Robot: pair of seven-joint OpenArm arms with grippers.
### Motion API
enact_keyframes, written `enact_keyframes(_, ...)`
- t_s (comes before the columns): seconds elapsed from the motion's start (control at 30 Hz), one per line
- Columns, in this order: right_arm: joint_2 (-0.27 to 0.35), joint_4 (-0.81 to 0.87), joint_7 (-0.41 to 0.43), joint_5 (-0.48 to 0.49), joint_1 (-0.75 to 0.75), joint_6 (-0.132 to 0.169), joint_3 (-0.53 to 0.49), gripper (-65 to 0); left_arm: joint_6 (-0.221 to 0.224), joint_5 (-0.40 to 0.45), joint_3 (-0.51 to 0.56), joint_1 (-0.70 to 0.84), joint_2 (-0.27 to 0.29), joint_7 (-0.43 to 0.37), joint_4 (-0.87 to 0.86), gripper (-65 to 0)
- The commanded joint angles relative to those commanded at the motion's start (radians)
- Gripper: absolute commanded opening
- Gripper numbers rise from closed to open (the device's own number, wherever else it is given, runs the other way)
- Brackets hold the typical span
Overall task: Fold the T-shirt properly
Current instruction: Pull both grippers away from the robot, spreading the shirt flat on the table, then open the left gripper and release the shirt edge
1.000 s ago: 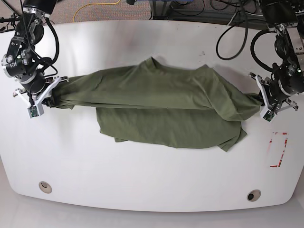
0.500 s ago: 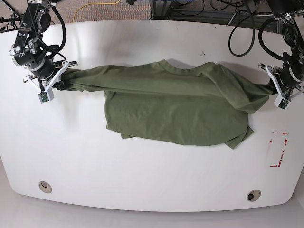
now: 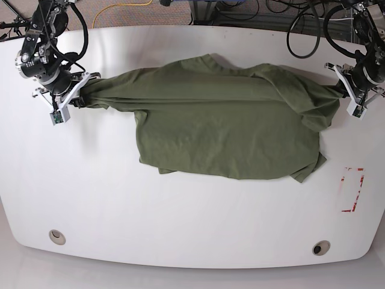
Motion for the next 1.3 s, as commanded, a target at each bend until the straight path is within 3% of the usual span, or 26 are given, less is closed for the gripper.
enact_keyframes(0.63,-0.005,-0.002,0.006,-0.039,-0.018,-0.002,-0.009,-65.0,0.0,0.01,0.031,-0.005,-0.025,-0.007,-0.085,-64.7)
enact_keyframes(0.77,-0.009,0.0,0.01,-0.063,-0.027,-0.002,-0.014,-65.0,0.0,0.006,0.029,-0.005,-0.025,-0.009,-0.1,-60.5)
enact_keyframes(0.83,-0.017,-0.001,0.01,-0.07,-0.029,-0.006,-0.015,-65.0,0.0,0.005,0.02,-0.001,-0.023,-0.01,-0.097,-44.1)
enact_keyframes(0.97,-0.018,-0.001,0.01,-0.072,-0.029,-0.005,-0.013,-65.0,0.0,0.003,0.019,0.004,-0.025,-0.014,-0.096,-34.8)
enact_keyframes(1.1,-0.017,-0.001,0.012,-0.071,-0.026,-0.005,-0.01,-64.8,0.0,0.002,0.022,0.007,-0.026,-0.015,-0.083,-31.3)
enact_keyframes(1.3,-0.015,0.003,0.014,-0.04,-0.014,-0.005,-0.006,-63.2,0.0,0.002,0.016,-0.011,-0.028,-0.002,-0.015,-33.5)
